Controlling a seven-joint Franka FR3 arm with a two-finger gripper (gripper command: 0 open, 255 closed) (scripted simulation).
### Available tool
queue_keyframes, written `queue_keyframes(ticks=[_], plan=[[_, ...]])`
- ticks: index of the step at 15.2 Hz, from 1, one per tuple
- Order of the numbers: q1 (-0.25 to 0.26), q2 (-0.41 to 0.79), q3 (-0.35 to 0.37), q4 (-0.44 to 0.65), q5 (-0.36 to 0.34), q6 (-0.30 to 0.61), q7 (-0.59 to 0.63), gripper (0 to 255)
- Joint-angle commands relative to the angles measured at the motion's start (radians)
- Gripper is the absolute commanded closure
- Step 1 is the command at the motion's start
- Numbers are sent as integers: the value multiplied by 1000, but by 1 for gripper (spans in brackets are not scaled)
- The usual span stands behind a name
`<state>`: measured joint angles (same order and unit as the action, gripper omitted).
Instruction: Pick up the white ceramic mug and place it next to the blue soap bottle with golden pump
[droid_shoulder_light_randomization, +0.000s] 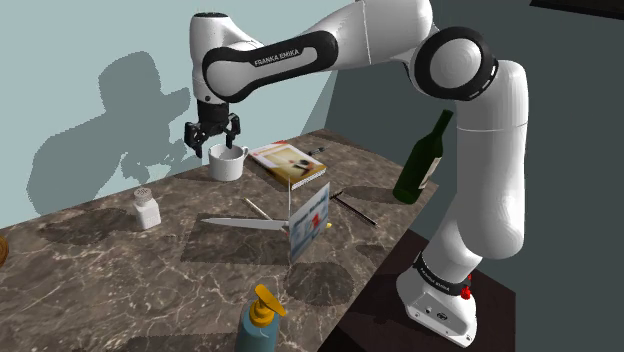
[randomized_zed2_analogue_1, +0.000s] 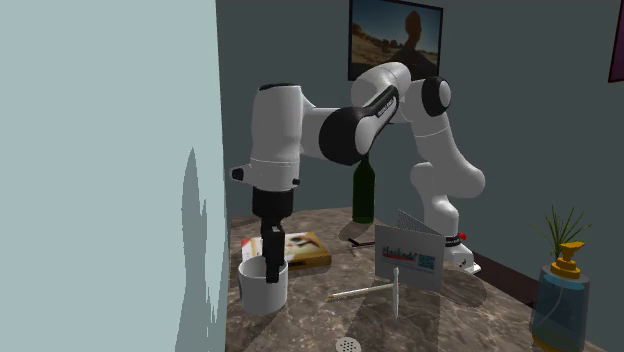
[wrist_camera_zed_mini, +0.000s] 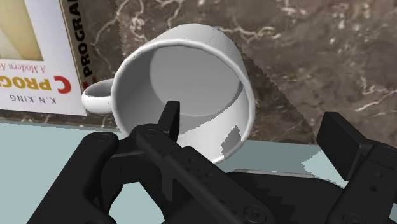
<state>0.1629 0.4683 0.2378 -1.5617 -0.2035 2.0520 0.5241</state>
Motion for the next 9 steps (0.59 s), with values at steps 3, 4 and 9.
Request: queue_keyframes(ticks=[3, 4, 9], plan=[[8, 50, -7, 23, -15, 24, 7, 0], [8, 56, -8, 18, -17, 35, 8, 0], [8, 77, -12, 3, -24, 71, 13, 0]])
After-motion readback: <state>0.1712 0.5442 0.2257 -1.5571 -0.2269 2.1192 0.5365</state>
